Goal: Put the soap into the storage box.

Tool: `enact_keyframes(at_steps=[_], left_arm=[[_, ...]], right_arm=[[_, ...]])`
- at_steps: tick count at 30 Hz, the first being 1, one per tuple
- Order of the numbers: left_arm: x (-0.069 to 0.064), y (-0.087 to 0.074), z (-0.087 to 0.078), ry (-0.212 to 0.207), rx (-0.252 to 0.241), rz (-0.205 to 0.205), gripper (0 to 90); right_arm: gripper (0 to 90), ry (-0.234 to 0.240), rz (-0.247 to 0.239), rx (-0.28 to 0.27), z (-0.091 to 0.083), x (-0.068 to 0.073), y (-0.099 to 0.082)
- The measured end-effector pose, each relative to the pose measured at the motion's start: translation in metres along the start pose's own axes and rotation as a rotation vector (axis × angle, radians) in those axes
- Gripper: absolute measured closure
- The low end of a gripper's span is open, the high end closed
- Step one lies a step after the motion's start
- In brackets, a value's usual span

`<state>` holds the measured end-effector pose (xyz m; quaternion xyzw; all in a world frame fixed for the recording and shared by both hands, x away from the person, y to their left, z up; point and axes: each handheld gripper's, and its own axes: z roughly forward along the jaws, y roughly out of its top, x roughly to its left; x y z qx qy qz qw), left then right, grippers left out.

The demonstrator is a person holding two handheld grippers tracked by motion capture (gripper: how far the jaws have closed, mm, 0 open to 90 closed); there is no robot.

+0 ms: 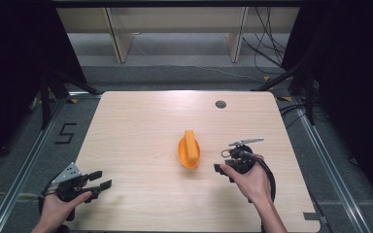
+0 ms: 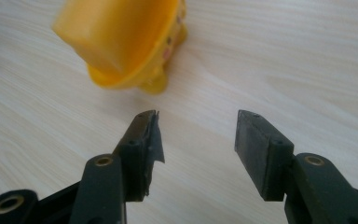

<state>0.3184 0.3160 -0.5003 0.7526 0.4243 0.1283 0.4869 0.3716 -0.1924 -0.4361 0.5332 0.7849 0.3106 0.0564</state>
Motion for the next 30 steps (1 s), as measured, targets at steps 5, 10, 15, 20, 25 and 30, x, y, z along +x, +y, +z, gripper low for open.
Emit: enact_keyframes(at_steps=[5,10,15,20,25,30], left_arm=[[0.0,0.0,0.0,0.003,-0.001,-0.002,38.0],[0.0,0.0,0.0,0.012,0.007,0.011,38.0],[0.0,0.0,0.0,0.007,0.0,-0.001,37.9],[-0.001,0.0,0.0,-0.002,-0.001,0.009,37.9],[-0.002,0.001,0.001,0.001,0.0,0.013,37.9],[-0.002,0.002,0.003,0.0,-0.003,0.004,38.0]], right_arm=[[51.8,-0.022,0.016,-0.012,0.002,-0.019,-0.021],[54.0,-0.036,0.008,-0.057,0.008,-0.027,-0.037],[55.9,-0.025,-0.016,-0.206,0.008,-0.028,-0.047],[57.1,-0.043,0.015,-0.318,0.009,-0.033,-0.055],[56.9,-0.078,-0.008,-0.354,0.004,-0.04,-0.057],[57.1,-0.097,-0.012,-0.38,0.003,-0.044,-0.061]])
